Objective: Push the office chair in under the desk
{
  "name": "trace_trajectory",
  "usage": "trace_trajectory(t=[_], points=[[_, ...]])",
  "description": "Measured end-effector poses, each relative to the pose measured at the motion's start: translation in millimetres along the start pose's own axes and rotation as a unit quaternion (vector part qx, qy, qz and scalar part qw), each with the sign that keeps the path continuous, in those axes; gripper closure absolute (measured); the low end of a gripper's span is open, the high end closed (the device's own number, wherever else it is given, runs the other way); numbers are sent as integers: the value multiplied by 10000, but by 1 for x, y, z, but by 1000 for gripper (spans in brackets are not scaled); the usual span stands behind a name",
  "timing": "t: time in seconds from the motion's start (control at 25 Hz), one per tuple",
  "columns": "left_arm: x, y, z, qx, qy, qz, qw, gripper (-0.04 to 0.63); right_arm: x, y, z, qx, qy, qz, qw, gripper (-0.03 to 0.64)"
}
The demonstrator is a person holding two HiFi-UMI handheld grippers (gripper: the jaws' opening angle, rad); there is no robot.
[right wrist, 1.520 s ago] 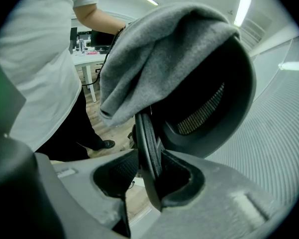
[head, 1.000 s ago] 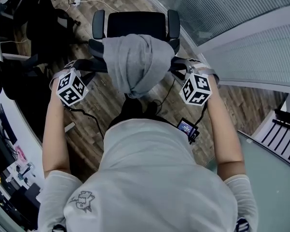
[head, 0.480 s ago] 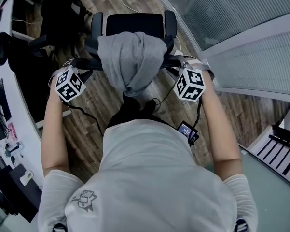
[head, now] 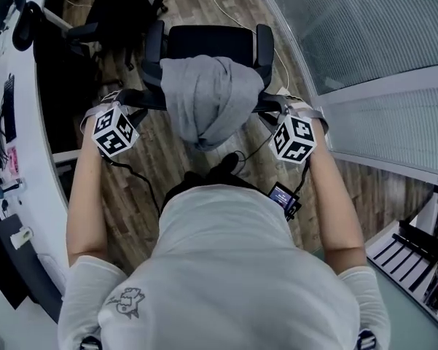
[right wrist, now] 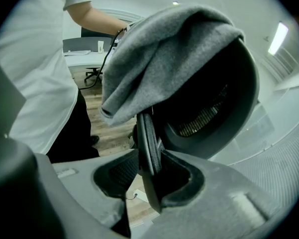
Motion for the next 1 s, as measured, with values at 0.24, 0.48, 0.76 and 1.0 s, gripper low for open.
trace_trajectory(t=[0.24, 0.48, 0.76, 1.0], points=[[20, 55, 27, 381, 26, -86, 9992, 425, -6, -48, -20, 305, -80, 69, 9995, 485], [44, 101, 58, 706, -95, -191, 9973, 425, -7, -90, -42, 571, -156, 144, 9981, 482], [74, 143, 104, 1074, -153, -272, 9937, 428, -4, -128, -69, 980, -304, 268, 9944, 480], [96, 174, 144, 1391, -209, -401, 9892, 431, -1, -159, -94, 1287, -364, 350, 9904, 474]])
Point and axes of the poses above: the fingertips, and each gripper's own axes: x backward along the fingers, z to its right, y out of its underside, the point moved 2 cm from there along x, backward along the fingers, and after that the axes turned 9 degrees about -z, right-handed, at the moved point
